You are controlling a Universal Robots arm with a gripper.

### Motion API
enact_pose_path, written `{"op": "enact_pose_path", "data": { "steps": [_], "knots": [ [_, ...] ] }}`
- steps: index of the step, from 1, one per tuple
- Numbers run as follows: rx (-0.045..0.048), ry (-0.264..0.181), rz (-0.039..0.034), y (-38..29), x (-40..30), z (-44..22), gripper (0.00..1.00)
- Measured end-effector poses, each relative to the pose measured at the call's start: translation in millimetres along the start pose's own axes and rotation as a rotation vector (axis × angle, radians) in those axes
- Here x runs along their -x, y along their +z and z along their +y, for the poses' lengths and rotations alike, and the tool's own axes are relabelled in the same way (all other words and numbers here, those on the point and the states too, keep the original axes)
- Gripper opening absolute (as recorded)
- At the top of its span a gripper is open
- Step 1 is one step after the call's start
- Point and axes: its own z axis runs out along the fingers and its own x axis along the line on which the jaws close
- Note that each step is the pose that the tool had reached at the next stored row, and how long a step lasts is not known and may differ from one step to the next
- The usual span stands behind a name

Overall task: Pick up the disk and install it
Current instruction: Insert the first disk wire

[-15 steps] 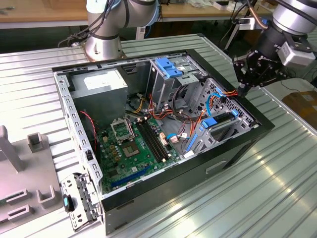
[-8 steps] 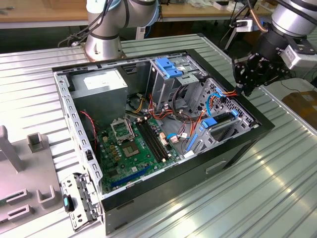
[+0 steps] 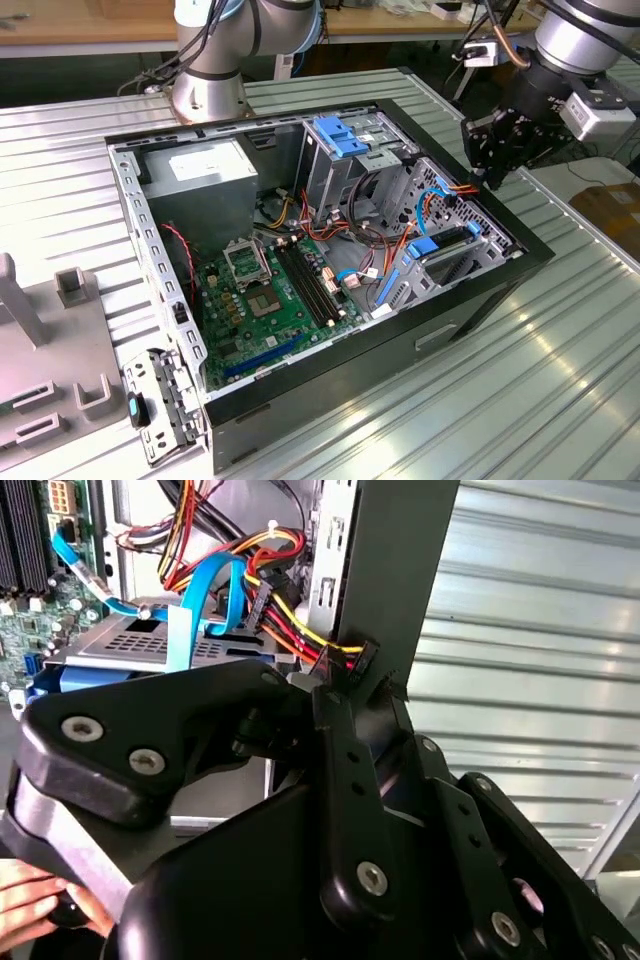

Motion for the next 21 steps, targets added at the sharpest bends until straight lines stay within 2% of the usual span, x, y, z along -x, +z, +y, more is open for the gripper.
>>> {"op": "enact_pose_path", "data": {
  "steps": [1,2,3,4,7,10,11,12,13,14,18,21],
  "knots": [
    [-0.0015,-0.002,0.0038,0.4,0.2,-0.3,0.31],
    [-0.0049,-0.005,0.0112,1.4,0.3,-0.5,0.31],
    [-0.0101,-0.009,0.0248,2.5,0.5,-0.5,0.31],
    [-0.0122,-0.009,0.0302,2.7,0.5,-0.4,0.31],
    [-0.0138,-0.010,0.0341,2.9,0.6,-0.4,0.31],
    [-0.0141,-0.010,0.0348,2.3,5.4,1.5,0.31],
    [-0.0052,-0.012,0.0451,2.5,5.9,1.6,0.31],
    [0.0104,-0.015,0.0554,2.6,6.2,1.0,0.31],
    [0.0220,-0.017,0.0628,2.6,6.5,0.2,0.31],
    [0.0276,-0.018,0.0662,2.7,7.3,-1.3,0.31],
    [0.0299,-0.018,0.0673,3.9,11.3,-10.6,0.31],
    [0.0318,-0.019,0.0712,5.3,11.7,-10.9,0.31]
  ]
}}
